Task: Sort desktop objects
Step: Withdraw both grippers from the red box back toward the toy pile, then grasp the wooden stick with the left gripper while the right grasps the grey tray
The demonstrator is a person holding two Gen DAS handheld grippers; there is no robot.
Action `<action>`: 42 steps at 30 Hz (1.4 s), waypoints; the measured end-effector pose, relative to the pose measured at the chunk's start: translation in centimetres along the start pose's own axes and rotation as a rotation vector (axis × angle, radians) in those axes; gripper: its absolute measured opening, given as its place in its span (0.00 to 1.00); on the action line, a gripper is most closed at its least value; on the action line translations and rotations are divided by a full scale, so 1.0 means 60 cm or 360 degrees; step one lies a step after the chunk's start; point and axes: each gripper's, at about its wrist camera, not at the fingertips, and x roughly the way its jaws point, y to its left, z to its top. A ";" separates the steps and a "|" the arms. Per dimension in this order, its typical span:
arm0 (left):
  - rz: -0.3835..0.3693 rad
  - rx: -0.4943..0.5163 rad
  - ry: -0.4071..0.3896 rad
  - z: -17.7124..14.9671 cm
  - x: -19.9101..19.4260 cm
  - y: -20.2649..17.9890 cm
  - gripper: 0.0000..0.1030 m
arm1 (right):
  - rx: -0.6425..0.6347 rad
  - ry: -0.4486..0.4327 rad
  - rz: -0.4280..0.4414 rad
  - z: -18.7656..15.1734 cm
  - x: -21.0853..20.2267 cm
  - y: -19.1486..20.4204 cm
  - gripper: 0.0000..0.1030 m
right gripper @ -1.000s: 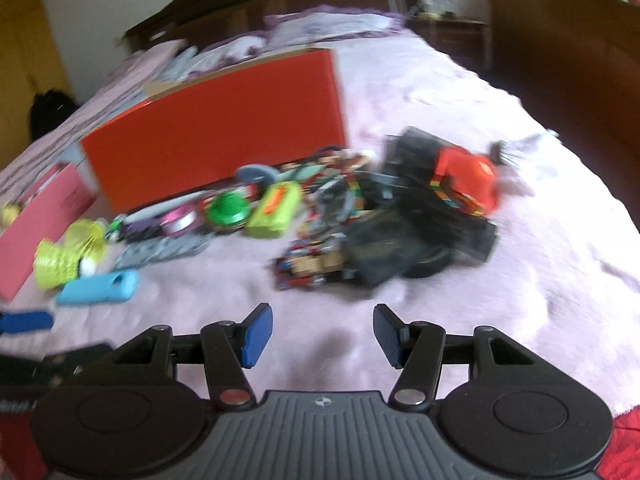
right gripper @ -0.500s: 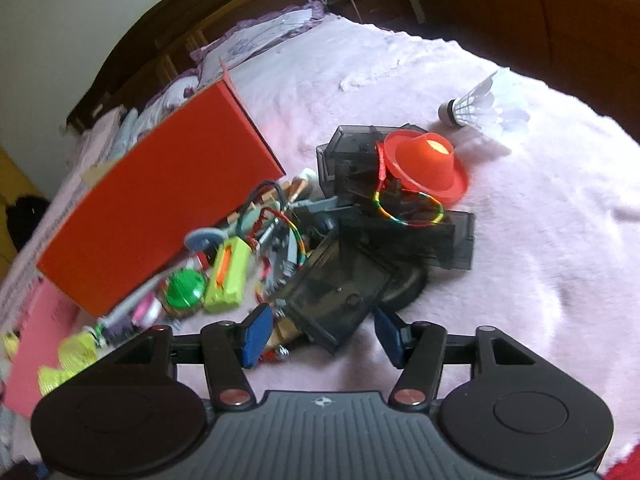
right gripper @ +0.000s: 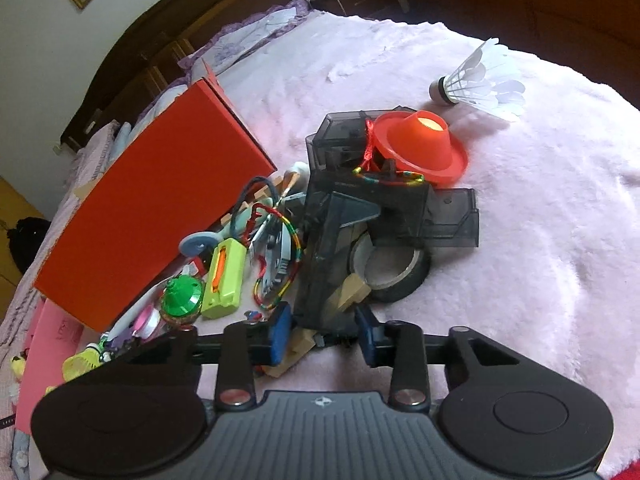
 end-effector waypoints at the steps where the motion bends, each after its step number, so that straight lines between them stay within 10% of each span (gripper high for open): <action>1: 0.0000 0.0003 0.0000 0.000 0.000 -0.001 0.92 | -0.0010 -0.0003 0.0003 -0.003 -0.003 0.000 0.30; 21: -0.0240 0.0384 -0.0115 0.060 0.044 -0.136 0.91 | -0.0142 0.0112 0.0026 -0.066 -0.109 -0.053 0.32; 28: -0.0386 0.0439 -0.0079 0.086 0.084 -0.190 0.58 | -0.0183 0.0044 -0.0010 -0.057 -0.119 -0.069 0.32; 42: -0.0356 0.0528 -0.0072 0.086 0.116 -0.234 0.45 | -0.0115 -0.0083 -0.0032 -0.059 -0.123 -0.106 0.24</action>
